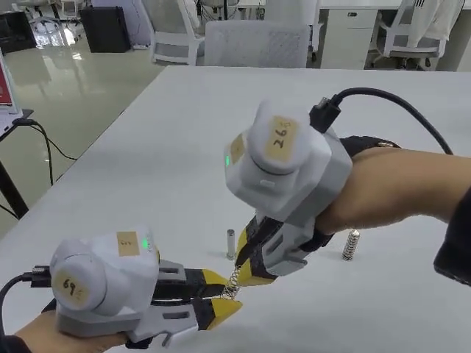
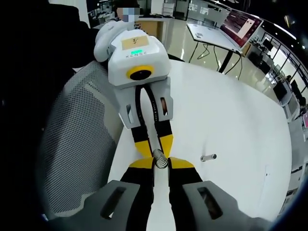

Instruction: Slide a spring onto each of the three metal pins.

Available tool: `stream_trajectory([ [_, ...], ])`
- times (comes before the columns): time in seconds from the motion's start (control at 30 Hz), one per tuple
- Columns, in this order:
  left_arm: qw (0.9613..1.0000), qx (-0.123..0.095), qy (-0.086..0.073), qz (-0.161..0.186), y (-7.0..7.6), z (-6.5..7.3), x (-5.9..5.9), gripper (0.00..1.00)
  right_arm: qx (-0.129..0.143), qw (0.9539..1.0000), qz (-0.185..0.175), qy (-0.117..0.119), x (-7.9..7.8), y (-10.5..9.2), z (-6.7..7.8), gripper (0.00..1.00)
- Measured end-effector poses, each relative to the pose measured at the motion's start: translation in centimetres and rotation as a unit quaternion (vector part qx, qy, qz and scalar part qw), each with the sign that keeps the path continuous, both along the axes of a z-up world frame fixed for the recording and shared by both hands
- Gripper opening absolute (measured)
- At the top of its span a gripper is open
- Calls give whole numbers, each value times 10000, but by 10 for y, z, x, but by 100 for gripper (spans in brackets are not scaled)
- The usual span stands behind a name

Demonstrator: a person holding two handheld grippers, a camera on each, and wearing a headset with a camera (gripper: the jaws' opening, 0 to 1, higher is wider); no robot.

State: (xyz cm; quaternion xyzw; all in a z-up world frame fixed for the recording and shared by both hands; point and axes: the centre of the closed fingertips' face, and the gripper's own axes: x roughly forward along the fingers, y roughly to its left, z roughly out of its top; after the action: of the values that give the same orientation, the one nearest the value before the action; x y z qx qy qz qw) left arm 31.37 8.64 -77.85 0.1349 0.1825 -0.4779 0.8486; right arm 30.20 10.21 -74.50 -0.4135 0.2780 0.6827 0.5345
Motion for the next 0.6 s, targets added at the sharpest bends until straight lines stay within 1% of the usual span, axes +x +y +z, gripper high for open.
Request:
stream_trajectory([
  [0.03, 10000, -14, -5, -3, 0, 1, 0, 3, 40, 10000, -5, 10, -1, 2, 2, 7],
  [0.3, 10000, -23, -33, -2, 0, 1, 0, 3, 103, 9999, 12, 1, -3, 6, 3, 7],
  [0.6, 10000, 29, -34, -34, 0, 0, -2, 3, 44, 10000, 40, 39, -4, 6, 1, 8],
])
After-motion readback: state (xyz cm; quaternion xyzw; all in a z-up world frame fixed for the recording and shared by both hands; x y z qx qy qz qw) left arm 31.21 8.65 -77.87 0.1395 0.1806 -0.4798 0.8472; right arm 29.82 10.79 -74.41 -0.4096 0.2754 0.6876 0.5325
